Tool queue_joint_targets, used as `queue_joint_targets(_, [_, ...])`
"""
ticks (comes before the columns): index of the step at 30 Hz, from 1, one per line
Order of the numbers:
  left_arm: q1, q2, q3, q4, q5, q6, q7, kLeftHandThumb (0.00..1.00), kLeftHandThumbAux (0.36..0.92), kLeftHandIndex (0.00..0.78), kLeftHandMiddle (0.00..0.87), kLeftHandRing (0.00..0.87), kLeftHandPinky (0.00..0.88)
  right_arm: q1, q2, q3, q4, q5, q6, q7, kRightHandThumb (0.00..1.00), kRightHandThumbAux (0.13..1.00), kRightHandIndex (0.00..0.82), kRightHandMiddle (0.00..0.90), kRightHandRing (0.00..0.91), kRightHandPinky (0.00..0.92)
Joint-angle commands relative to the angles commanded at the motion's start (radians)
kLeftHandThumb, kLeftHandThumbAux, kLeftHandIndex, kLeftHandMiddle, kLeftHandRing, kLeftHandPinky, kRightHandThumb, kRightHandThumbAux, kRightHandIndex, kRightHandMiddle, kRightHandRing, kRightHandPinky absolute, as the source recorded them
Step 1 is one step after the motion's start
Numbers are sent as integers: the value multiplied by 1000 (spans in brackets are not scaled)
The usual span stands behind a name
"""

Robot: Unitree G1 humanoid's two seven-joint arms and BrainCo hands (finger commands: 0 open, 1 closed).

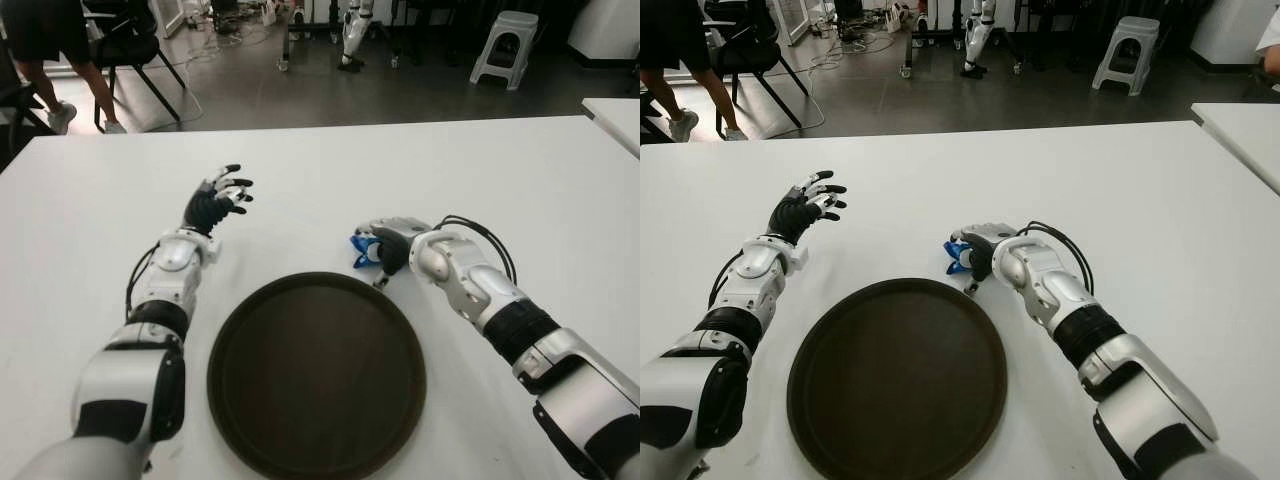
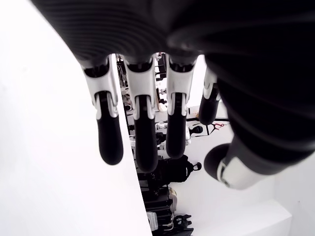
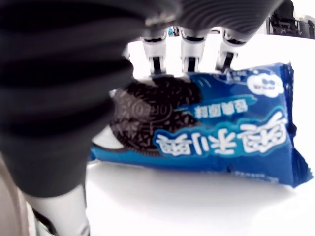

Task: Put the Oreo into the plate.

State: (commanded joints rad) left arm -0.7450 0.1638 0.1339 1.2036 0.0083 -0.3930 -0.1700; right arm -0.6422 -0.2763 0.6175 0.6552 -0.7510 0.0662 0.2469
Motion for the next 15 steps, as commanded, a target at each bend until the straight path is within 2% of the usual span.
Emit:
queue_joint_targets(3, [0, 1, -1, -1, 0, 5, -5, 223, 666, 170, 312, 355, 416, 2, 0, 1, 11, -5, -6, -37, 53, 955, 346, 374, 419, 453])
queue_joint_targets(4, [0, 1, -1, -2, 0, 5, -7, 222, 663, 168, 310, 354, 415, 3, 0, 1, 14, -6, -8, -48, 280, 878, 372, 431, 467, 497])
queue_joint_targets(5, [1, 2, -1, -3, -1, 5, -10, 222, 662, 167, 309, 353, 414, 3, 0, 2, 21, -9, -11, -64, 426, 828, 389, 467, 498, 525])
queue_joint_targets(8, [3, 2, -1, -6, -1, 1, -15, 226, 662, 166, 306, 350, 408, -2, 2, 7, 43, -16, -18, -100, 603, 766, 411, 543, 555, 566])
queue_joint_targets(11, [4, 2, -2, -9, 0, 1, -12, 231, 668, 167, 308, 350, 408, -18, 4, 22, 79, -39, -14, -146, 661, 745, 419, 593, 594, 594])
queue_joint_targets(15, [5, 2, 0, -11, -1, 3, -11, 231, 670, 167, 309, 353, 415, -26, 8, 30, 99, -53, -8, -178, 682, 737, 422, 612, 609, 600])
